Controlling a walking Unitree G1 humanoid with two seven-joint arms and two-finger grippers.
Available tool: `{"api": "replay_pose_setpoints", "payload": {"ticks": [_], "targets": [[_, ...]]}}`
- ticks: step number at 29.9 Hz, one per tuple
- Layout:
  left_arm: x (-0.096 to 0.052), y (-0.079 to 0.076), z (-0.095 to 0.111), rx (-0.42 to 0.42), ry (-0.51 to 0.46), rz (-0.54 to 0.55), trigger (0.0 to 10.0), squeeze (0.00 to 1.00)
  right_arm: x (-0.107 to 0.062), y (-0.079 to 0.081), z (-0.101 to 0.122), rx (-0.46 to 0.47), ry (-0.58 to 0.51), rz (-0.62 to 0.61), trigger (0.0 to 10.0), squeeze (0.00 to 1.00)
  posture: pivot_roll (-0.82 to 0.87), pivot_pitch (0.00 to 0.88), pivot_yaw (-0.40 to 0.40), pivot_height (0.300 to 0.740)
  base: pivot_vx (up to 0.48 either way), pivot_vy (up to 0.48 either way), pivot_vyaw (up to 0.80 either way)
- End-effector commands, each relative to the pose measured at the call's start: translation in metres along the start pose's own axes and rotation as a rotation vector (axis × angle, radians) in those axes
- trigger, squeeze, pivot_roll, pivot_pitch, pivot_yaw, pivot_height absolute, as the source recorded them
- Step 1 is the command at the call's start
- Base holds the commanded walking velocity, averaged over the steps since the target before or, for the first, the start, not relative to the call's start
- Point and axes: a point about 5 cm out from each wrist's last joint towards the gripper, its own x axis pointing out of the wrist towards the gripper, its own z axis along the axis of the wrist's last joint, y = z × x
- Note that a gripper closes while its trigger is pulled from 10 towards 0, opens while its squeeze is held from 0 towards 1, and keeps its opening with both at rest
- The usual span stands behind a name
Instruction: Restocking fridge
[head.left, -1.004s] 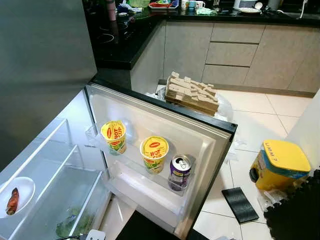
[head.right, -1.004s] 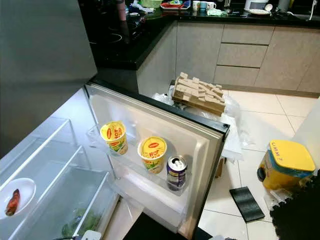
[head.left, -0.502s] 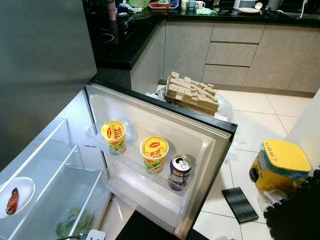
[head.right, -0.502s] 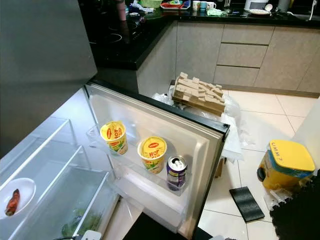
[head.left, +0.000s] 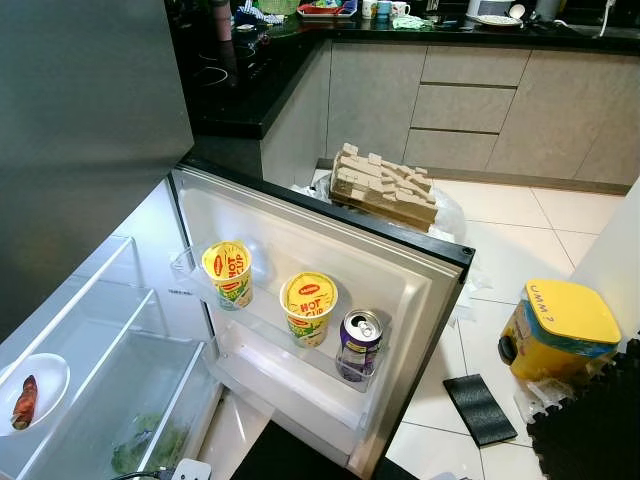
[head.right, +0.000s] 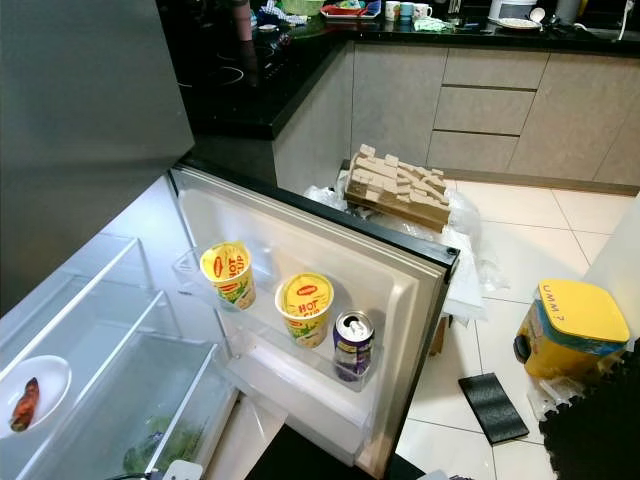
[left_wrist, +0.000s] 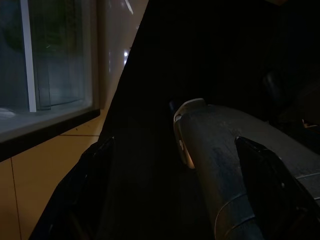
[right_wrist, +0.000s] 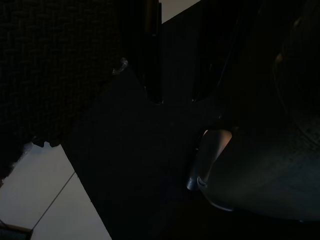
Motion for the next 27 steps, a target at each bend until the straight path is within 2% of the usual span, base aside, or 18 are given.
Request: {"api": "replay_pose_setpoints", "payload": {"ticks": [1,9,14,16,20,21,26,27], "targets": [[0.0,-0.008,-0.011,-0.009,0.048,-0.028,10.0,0.0,0.0,0.0,0.002,0.002,-0.003,-0.003,10.0,0.0,-0.02,0.0,-0.015,0.74,0.0,0.0,0.0],[-0.001,-0.003,-0.009,-0.015,0.047,-0.01,10.0,0.0,0.0,-0.002,0.003,0.002,-0.004,-0.003,10.0,0.0,-0.02,0.0,-0.017,0.74,0.0,0.0,0.0],[-0.001,-0.007,-0.013,-0.027,0.056,-0.024,10.0,0.0,0.0,-0.004,0.001,0.025,-0.002,-0.02,10.0,0.0,-0.04,0.0,-0.007,0.74,0.0,0.0,0.0],[-0.001,-0.008,-0.014,0.002,0.066,-0.03,10.0,0.0,0.0,-0.003,0.002,-0.018,-0.004,-0.008,10.0,0.0,-0.03,0.0,-0.006,0.74,0.0,0.0,0.0],[0.0,-0.006,-0.007,-0.023,0.043,-0.02,10.0,0.0,0.0,-0.004,0.0,0.019,0.005,-0.017,10.0,0.0,-0.02,0.0,-0.01,0.74,0.0,0.0,0.0],[0.001,-0.006,-0.002,-0.008,0.029,-0.023,10.0,0.0,0.0,-0.004,0.001,-0.015,0.004,-0.011,10.0,0.0,-0.02,0.0,-0.015,0.74,0.0,0.0,0.0],[0.002,-0.004,0.001,-0.02,0.019,-0.016,10.0,0.0,0.0,-0.005,0.002,-0.006,0.001,-0.016,10.0,0.0,-0.03,0.0,-0.011,0.74,0.0,0.0,0.0],[0.001,-0.004,-0.001,-0.001,0.033,-0.024,10.0,0.0,0.0,-0.005,0.003,-0.006,0.0,-0.016,10.0,0.0,-0.03,0.0,-0.011,0.74,0.0,0.0,0.0]]}}
